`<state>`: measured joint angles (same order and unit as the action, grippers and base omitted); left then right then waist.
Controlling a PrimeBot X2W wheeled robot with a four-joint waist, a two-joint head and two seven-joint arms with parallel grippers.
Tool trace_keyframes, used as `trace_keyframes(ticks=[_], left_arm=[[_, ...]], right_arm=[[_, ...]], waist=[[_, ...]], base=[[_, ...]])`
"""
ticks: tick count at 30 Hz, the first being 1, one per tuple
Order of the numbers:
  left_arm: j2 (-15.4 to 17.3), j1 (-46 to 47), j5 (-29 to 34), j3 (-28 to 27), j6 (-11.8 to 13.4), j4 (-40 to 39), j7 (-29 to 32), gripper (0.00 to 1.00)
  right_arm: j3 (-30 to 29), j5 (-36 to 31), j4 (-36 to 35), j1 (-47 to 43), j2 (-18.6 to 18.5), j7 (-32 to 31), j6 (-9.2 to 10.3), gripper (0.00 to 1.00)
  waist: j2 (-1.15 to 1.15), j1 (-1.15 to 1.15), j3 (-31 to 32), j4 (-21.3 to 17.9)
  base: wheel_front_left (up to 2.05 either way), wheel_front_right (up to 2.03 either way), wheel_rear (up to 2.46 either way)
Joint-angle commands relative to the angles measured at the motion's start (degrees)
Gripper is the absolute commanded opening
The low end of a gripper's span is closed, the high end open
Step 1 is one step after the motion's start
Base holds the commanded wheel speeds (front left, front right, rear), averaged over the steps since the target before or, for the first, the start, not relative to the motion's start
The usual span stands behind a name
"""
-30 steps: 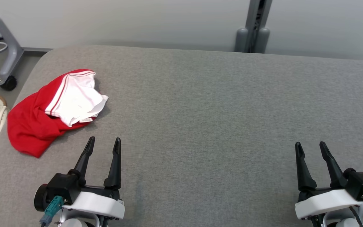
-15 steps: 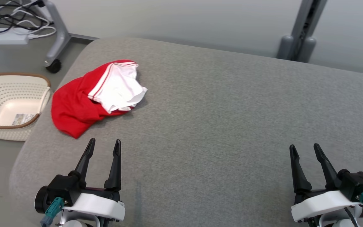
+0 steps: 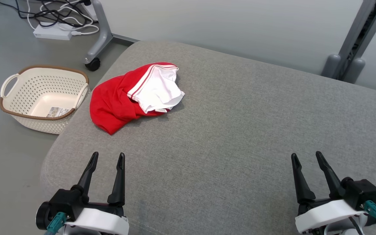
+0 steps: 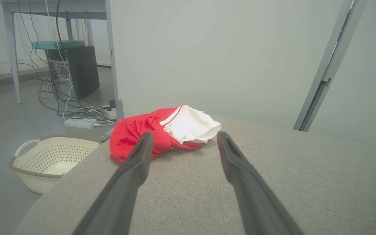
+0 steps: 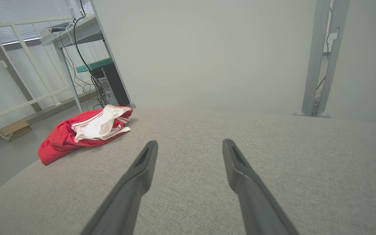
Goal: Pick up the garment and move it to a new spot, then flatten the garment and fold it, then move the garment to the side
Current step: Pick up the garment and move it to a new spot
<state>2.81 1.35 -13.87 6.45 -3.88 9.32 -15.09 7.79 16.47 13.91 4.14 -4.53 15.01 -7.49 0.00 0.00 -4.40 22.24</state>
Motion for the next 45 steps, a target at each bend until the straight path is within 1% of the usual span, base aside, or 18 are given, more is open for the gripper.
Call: trace_keyframes(ticks=[1,14,21,25,30,32,34,36,37,39,41,43,45], left_arm=[[0.2,-0.3,0.1,-0.2,0.1,-0.2,-0.1,1.0],[0.2,-0.9,0.1,0.4,0.3,-0.3,-0.1,1.0],[0.2,-1.1,-0.2,0.3,0.5,-0.4,-0.1,1.0],[0.2,-1.0,-0.4,0.2,0.6,-0.6,-0.1,1.0],[0.2,0.3,-1.5,-1.2,0.5,-0.6,-0.1,1.0],[0.2,0.9,-2.2,-2.1,0.4,-0.4,-0.1,1.0],[0.2,1.3,-5.5,-2.7,-0.4,2.0,0.0,1.0],[0.3,4.3,-3.4,-4.4,-1.4,2.4,-0.1,1.0],[0.3,4.3,-3.4,-4.4,-1.4,2.4,-0.1,1.0],[0.4,5.8,-2.8,-6.5,-2.3,3.6,-0.1,1.0],[1.7,8.1,-2.8,-7.6,-3.0,5.7,-0.1,1.0],[4.0,12.2,-2.7,-7.8,-3.3,7.6,-0.1,1.0],[6.3,15.5,-3.7,-7.2,-3.6,11.3,-0.1,1.0]], right_arm=[[-0.1,0.1,0.2,-0.3,-0.4,0.2,-0.02,1.0],[1.2,0.4,0.5,-0.9,0.0,0.2,-0.02,1.0],[1.5,0.5,0.4,-1.0,-0.3,0.3,-0.02,1.0],[1.8,0.5,0.3,-0.7,-0.6,0.3,-0.02,1.0],[2.3,0.1,-0.1,0.3,-1.2,0.3,-0.02,1.0],[2.5,-0.1,-0.3,0.6,-1.6,0.3,-0.02,1.0],[2.8,-0.5,-0.8,1.4,-1.9,0.2,-0.02,1.0],[3.3,-0.6,-1.4,2.3,-2.4,0.3,-0.02,1.0],[3.3,-0.6,-1.4,2.3,-2.4,0.3,-0.02,1.0],[3.9,-0.9,-1.7,2.9,-3.1,0.3,-0.02,1.0],[4.1,-1.0,-2.2,3.9,-3.6,0.3,-0.02,1.0],[4.5,-1.1,-2.5,4.7,-4.0,0.2,-0.02,1.0],[5.0,-1.3,-2.8,5.5,-4.5,0.2,-0.02,1.0]], waist=[[0.0,0.0,0.2,0.4],[0.0,0.0,1.1,2.1],[0.0,0.0,1.0,2.3],[0.0,0.0,0.7,2.3],[0.0,0.0,-1.1,1.9],[0.0,0.0,-2.2,1.6],[0.0,0.0,-3.8,1.1],[0.0,0.0,-5.6,0.4],[0.0,0.0,-5.6,0.4],[0.0,0.0,-7.2,-0.4],[0.0,0.0,-8.9,-1.0],[0.0,0.0,-10.4,-1.7],[0.0,0.0,-11.7,-2.6]], base=[[0.0,0.0,0.0],[0.0,0.0,0.0],[0.0,0.0,0.0],[0.0,0.0,0.0],[0.0,0.0,0.0],[0.0,0.0,0.0],[0.0,0.0,0.0],[0.0,0.0,0.0],[0.0,0.0,0.0],[0.0,0.0,0.0],[0.0,0.0,0.0],[0.0,0.0,0.0],[0.0,0.0,0.0]])
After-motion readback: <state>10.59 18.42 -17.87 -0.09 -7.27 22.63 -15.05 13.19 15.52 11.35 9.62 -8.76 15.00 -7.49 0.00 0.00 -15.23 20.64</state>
